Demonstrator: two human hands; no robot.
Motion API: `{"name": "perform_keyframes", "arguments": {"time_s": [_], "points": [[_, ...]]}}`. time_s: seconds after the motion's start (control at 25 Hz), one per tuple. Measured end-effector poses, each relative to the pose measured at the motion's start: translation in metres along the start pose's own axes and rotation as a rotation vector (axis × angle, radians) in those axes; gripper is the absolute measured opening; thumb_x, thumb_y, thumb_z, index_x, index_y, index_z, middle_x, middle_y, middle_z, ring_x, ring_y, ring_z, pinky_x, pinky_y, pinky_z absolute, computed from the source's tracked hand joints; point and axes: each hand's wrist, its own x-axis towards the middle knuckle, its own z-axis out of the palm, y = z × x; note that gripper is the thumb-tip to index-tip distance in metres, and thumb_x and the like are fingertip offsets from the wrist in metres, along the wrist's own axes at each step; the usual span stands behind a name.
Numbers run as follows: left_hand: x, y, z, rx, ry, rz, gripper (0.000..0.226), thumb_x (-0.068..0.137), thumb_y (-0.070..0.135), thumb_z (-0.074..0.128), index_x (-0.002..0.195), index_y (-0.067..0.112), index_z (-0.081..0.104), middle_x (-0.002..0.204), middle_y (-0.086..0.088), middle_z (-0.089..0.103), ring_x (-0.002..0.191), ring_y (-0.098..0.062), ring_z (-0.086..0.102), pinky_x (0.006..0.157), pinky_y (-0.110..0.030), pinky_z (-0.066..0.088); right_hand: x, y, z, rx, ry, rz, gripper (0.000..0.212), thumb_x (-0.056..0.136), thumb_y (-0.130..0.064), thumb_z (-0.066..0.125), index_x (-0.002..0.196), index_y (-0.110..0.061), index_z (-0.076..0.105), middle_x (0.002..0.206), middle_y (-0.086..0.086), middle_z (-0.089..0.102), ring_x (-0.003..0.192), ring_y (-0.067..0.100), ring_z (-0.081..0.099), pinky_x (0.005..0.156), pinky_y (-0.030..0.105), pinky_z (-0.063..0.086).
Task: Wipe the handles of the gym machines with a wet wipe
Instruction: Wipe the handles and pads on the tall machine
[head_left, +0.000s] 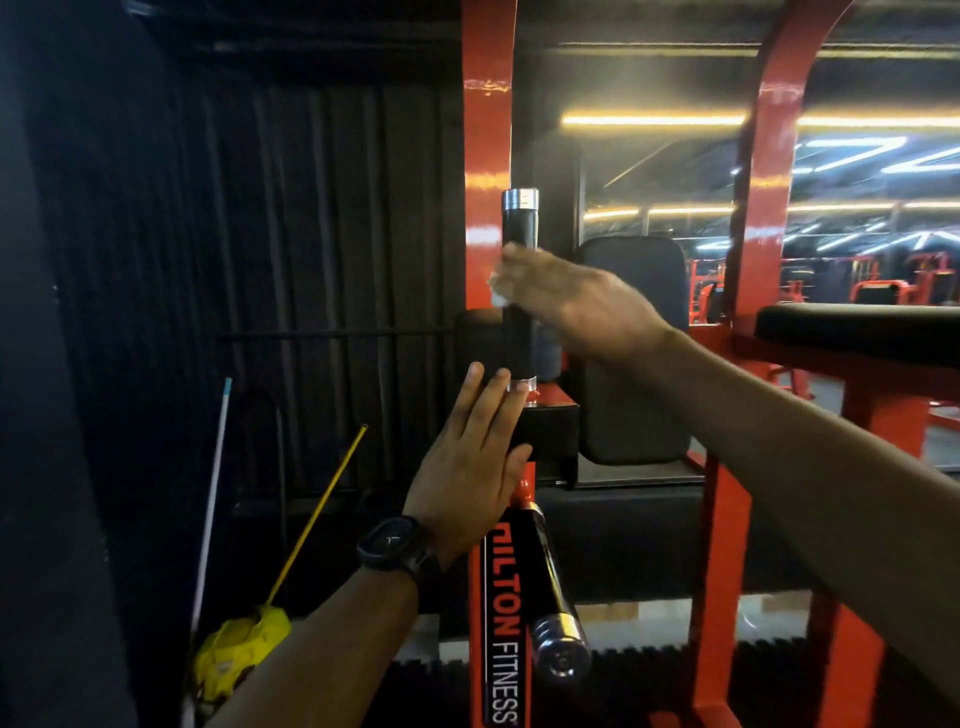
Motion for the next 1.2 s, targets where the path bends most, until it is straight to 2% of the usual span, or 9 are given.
{"name": "perform_keyframes", "arguments": {"time_s": [0.12,0.24,0.4,0.6,0.68,0.76,0.88,1.08,1.2], "points": [[-0.001,-0.001,0.002,-0.013,-0.019,0.001,0.062,0.103,0.039,0.033,0.157,0.015,0.014,0.164,-0.004,0.014,0.155,-0.021,-0.003,0.118,-0.045,0.03,0.003,0.002,-0.01,-0.084,-0.057,-0.112,0.046,0.083,0.007,0.055,0.129,0.004,0.061,0.136,0.023,0.058,0.128,0.034,0.055,0.107,0.042,0.038],[0.0,-0.002,0.004,-0.008,-0.029,0.006,0.062,0.103,0.039,0.032,0.157,0.016,0.012,0.164,-0.005,0.012,0.155,-0.023,-0.004,0.118,-0.05,0.032,-0.003,0.002,-0.012,-0.138,-0.037,-0.108,0.035,0.096,0.0,0.051,0.13,-0.001,0.059,0.136,0.019,0.06,0.132,0.033,0.053,0.109,0.042,0.044],[0.0,-0.002,0.003,-0.036,-0.043,0.003,0.063,0.102,0.042,0.03,0.157,0.02,0.005,0.164,-0.002,0.008,0.154,-0.022,-0.007,0.115,-0.051,0.034,-0.01,-0.016,-0.007,-0.234,-0.077,-0.067,0.038,0.096,-0.005,0.045,0.131,-0.004,0.058,0.137,0.017,0.059,0.119,0.034,0.057,0.087,0.046,0.05],[0.001,-0.003,0.006,-0.044,-0.033,0.011,0.063,0.102,0.042,0.032,0.156,0.019,0.011,0.164,-0.003,0.011,0.154,-0.025,-0.001,0.115,-0.046,0.031,-0.009,-0.023,-0.019,-0.201,-0.241,-0.052,0.05,0.086,-0.002,0.053,0.136,0.002,0.053,0.135,0.023,0.055,0.115,0.035,0.055,0.075,0.042,0.06],[0.0,-0.005,0.007,-0.039,-0.034,0.025,0.063,0.103,0.041,0.033,0.157,0.018,0.012,0.164,-0.004,0.012,0.155,-0.027,0.0,0.118,-0.044,0.027,-0.002,-0.016,-0.021,-0.131,-0.159,0.134,0.04,0.09,-0.002,0.058,0.13,0.003,0.056,0.124,0.024,0.057,0.109,0.037,0.057,0.071,0.045,0.06],[0.0,-0.005,0.008,-0.016,-0.028,0.024,0.062,0.103,0.041,0.032,0.157,0.017,0.014,0.165,-0.005,0.014,0.155,-0.027,0.0,0.118,-0.042,0.021,0.007,-0.015,-0.02,0.021,0.013,0.428,0.032,0.093,-0.004,0.057,0.124,0.001,0.062,0.116,0.024,0.058,0.104,0.037,0.058,0.08,0.047,0.056],[0.0,-0.004,0.006,-0.028,-0.037,0.016,0.062,0.103,0.042,0.03,0.158,0.019,0.012,0.165,-0.004,0.013,0.155,-0.026,-0.001,0.115,-0.043,0.022,0.024,-0.029,-0.015,0.19,0.144,0.747,0.033,0.101,-0.012,0.052,0.134,-0.011,0.059,0.112,0.012,0.053,0.096,0.019,0.056,0.081,0.031,0.053],[0.001,-0.003,0.003,-0.064,-0.052,0.012,0.067,0.101,0.04,0.039,0.157,0.021,0.007,0.164,-0.003,0.011,0.154,-0.025,-0.002,0.114,-0.046,0.028,0.043,-0.047,-0.008,0.398,0.431,1.073,0.028,0.096,-0.02,0.059,0.121,-0.008,0.067,0.115,0.001,0.045,0.092,0.0,0.044,0.086,0.027,0.053],[0.0,-0.003,0.004,-0.076,-0.054,0.006,0.064,0.102,0.042,0.033,0.156,0.023,0.005,0.164,0.0,0.01,0.154,-0.023,-0.004,0.114,-0.046,0.028,0.043,-0.066,-0.006,0.451,0.355,1.149,0.032,0.1,-0.027,0.057,0.129,-0.014,0.06,0.12,-0.005,0.047,0.093,-0.005,0.047,0.084,0.01,0.047]]}}
